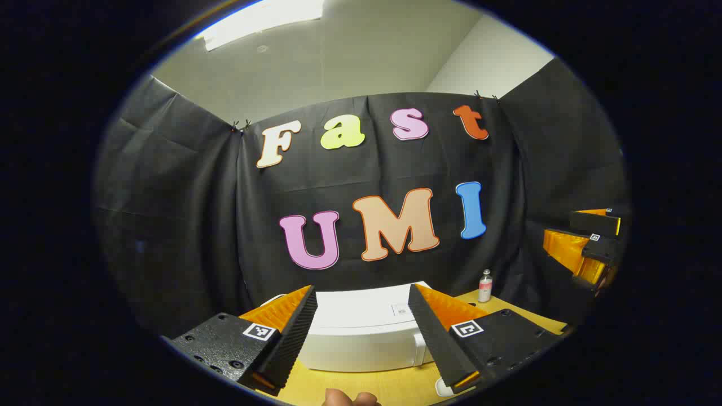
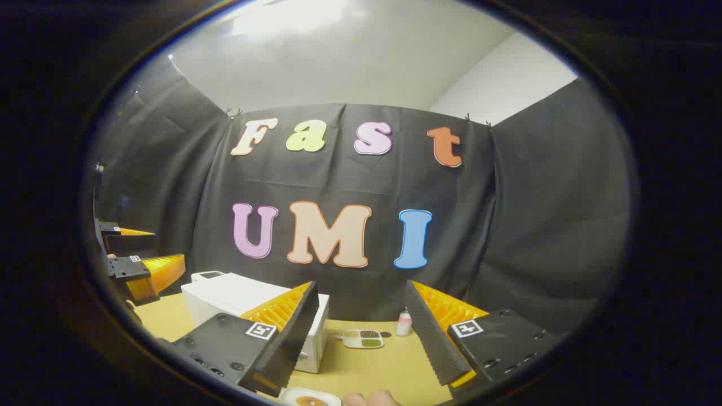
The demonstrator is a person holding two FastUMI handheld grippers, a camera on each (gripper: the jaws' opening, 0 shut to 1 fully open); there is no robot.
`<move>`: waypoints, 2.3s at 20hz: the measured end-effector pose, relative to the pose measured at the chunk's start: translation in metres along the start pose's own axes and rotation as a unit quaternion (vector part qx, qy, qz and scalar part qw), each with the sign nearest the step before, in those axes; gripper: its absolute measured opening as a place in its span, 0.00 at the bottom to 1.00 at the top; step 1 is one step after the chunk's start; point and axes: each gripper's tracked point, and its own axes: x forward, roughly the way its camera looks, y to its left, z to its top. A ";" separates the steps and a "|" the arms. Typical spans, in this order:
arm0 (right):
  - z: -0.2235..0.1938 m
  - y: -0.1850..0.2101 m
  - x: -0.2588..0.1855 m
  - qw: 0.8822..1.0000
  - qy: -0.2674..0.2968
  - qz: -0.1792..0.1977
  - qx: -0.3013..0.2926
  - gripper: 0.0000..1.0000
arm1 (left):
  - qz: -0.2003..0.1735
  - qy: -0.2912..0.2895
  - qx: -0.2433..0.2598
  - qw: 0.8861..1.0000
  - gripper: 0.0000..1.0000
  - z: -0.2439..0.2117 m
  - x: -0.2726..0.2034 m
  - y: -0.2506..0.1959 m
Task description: Open the microwave oven with the left hand, put the food in, and close the microwave oven.
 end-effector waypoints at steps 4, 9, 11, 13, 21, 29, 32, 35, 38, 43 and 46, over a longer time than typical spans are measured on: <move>-0.007 0.006 0.007 1.000 0.003 0.015 -0.011 0.92 | 0.014 0.006 -0.002 1.000 0.97 -0.001 -0.001 0.007; 0.003 0.014 0.011 0.999 -0.016 0.031 -0.027 0.92 | 0.026 0.007 -0.004 1.000 0.97 -0.004 0.003 0.008; 0.002 0.016 0.013 0.999 -0.015 0.037 -0.031 0.92 | 0.029 0.006 -0.007 1.000 0.97 -0.003 0.005 0.009; 0.005 0.017 0.015 0.999 -0.018 0.038 -0.033 0.92 | 0.027 0.008 -0.009 1.000 0.97 -0.005 0.008 0.008; 0.010 0.011 0.014 0.998 -0.026 0.031 -0.047 0.95 | 0.027 0.015 -0.007 1.000 0.97 -0.013 0.015 0.004; 0.014 0.004 0.013 0.998 -0.030 0.025 -0.041 0.92 | 0.017 0.026 -0.008 0.999 0.97 -0.027 0.018 -0.007; 0.014 0.003 0.012 0.999 -0.028 0.025 -0.037 0.95 | 0.003 0.041 -0.012 0.999 0.97 -0.051 0.021 -0.023; 0.018 0.002 0.012 0.999 -0.029 0.028 -0.031 0.92 | -0.028 0.065 -0.013 0.997 0.98 -0.090 0.022 -0.051; 0.022 -0.005 0.012 0.998 -0.031 0.025 -0.039 0.92 | -0.053 0.078 -0.023 0.995 0.98 -0.129 0.027 -0.076; 0.031 -0.020 0.009 0.998 -0.032 0.015 -0.044 0.95 | -0.086 0.120 0.024 0.989 0.98 -0.222 0.044 -0.113; 0.025 -0.030 0.005 0.998 -0.019 0.005 -0.056 0.95 | -0.103 0.153 0.031 0.982 0.98 -0.258 0.056 -0.130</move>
